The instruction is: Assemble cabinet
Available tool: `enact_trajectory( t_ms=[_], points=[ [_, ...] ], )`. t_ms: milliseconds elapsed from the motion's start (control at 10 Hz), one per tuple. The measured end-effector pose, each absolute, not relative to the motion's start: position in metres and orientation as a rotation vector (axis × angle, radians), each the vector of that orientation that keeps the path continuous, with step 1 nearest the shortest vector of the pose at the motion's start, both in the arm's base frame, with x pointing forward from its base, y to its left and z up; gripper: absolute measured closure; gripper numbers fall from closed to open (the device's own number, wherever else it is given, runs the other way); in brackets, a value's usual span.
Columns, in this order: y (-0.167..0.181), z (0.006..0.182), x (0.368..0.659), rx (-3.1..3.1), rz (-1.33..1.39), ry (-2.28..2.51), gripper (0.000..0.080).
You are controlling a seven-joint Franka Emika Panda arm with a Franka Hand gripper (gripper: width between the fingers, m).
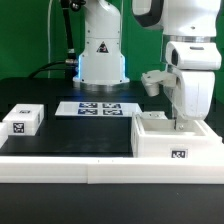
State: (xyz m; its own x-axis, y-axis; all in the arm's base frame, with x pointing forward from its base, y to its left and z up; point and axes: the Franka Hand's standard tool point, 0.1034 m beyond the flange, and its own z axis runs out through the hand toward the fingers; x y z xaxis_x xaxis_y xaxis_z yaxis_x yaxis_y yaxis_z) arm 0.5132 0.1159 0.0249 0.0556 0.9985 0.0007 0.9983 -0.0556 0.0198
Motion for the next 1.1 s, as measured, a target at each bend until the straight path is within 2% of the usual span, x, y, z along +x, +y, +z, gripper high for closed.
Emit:
enact_trajectory(
  t_ms=[100,200,300,400,500,600,800,900,1100],
  points=[
    [0.116,0.025,0.513,2.273,0.022,2.149,0.0518],
    [0.116,0.025,0.513,2.273,0.022,2.149,0.0335],
    [0.116,0.025,0.513,2.273,0.022,2.149,0.0199],
    [0.116,0.025,0.513,2.273,0.022,2.148,0.0199],
    [0.116,0.025,0.513,2.273,0.022,2.148,0.0045],
    [0.116,0.025,0.513,2.273,0.022,2.148,0.0013],
    [0.115,0.025,0.513,2.273,0.022,2.148,0.0004],
    [0.116,0.030,0.510,2.272,0.024,2.147,0.0004],
    [0.122,0.049,0.501,2.263,0.036,2.140,0.0002]
  ],
)
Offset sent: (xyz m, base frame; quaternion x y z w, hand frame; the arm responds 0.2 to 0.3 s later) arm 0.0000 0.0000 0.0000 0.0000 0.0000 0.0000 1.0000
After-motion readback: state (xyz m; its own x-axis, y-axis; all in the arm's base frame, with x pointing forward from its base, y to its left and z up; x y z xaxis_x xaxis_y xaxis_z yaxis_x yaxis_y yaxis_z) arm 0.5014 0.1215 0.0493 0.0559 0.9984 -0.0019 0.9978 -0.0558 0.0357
